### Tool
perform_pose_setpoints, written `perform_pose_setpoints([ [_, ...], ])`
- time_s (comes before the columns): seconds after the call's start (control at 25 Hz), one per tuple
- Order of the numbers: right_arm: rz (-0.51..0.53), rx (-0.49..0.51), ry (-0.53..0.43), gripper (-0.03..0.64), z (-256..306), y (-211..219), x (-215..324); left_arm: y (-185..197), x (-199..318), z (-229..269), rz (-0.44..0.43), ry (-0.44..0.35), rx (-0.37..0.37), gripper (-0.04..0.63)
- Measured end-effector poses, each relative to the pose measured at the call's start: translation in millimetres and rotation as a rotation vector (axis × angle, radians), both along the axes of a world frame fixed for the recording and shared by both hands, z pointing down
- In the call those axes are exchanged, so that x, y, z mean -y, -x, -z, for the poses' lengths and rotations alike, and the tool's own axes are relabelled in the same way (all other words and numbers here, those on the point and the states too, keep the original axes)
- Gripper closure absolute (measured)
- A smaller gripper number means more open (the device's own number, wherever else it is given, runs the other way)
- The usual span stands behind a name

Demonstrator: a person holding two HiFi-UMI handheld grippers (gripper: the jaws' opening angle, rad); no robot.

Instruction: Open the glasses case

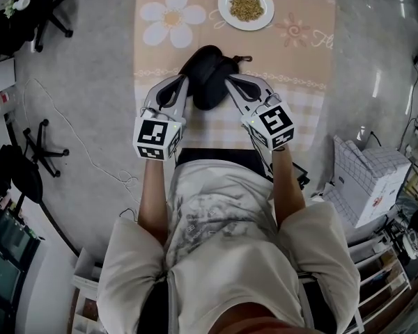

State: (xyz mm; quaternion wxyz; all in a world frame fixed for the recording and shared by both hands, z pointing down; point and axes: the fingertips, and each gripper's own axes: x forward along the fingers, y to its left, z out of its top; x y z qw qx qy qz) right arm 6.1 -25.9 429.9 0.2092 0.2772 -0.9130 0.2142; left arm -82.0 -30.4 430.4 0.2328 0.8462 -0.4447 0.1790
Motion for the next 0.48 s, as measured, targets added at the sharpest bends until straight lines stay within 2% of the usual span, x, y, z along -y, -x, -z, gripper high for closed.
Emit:
perform_pose_setpoints([
  [0.48,0.011,0.003,-0.004,0.601,7.3,-1.9,-1.0,-6.7,-2.3,3.4,-0.017,0.007,0.006,0.589],
])
